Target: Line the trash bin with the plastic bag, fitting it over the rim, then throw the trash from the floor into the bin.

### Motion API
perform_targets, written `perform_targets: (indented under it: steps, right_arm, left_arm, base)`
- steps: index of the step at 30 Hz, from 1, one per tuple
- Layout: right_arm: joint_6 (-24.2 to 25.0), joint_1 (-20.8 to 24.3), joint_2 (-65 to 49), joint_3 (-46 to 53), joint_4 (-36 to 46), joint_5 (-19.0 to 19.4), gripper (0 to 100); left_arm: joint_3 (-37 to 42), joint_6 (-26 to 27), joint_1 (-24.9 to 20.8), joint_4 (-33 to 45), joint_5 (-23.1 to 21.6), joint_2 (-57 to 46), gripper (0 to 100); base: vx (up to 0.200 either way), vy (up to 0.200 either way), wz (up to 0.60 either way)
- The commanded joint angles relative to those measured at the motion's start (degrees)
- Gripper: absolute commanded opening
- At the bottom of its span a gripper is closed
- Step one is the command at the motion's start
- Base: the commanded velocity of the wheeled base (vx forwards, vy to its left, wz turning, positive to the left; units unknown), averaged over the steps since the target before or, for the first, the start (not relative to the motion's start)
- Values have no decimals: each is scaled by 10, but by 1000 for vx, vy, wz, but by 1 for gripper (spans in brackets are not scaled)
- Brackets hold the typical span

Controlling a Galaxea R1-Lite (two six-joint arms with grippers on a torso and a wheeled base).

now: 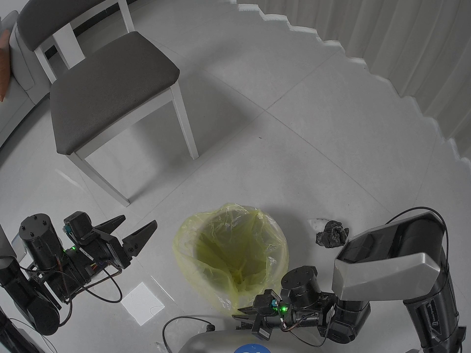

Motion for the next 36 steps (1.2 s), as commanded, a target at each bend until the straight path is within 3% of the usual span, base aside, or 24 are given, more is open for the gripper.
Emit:
perform_targets:
  steps: [1, 14, 21, 26, 29, 30, 36]
  right_arm:
    - [0, 1, 4, -2, -3, 0, 100]
    - [-6, 20, 7, -1, -25, -25, 100]
    - [-9, 24, -48, 18, -30, -25, 100]
    - [-11, 43, -59, 32, 15, -29, 100]
    - [-23, 46, -73, 62, -16, -30, 100]
    - [-25, 45, -112, 81, -43, -30, 100]
    - [-50, 40, -194, 132, -22, -32, 100]
  left_arm:
    - [-4, 0, -4, -10, 0, 4, 100]
    - [-43, 3, -79, -10, 23, 61, 100]
    - [-46, 3, -86, -10, 27, 72, 100]
    - [-40, 5, -108, -10, 28, 91, 100]
    - [-40, 5, -122, -10, 39, 104, 100]
    - [-39, 3, -136, -10, 45, 118, 100]
    - [-78, 18, -179, -10, 85, 242, 100]
  base:
    - [0, 0, 0]
    - [0, 0, 0]
    - [0, 0, 0]
    - [0, 0, 0]
    - [0, 0, 0]
    - [0, 0, 0]
    - [0, 0, 0]
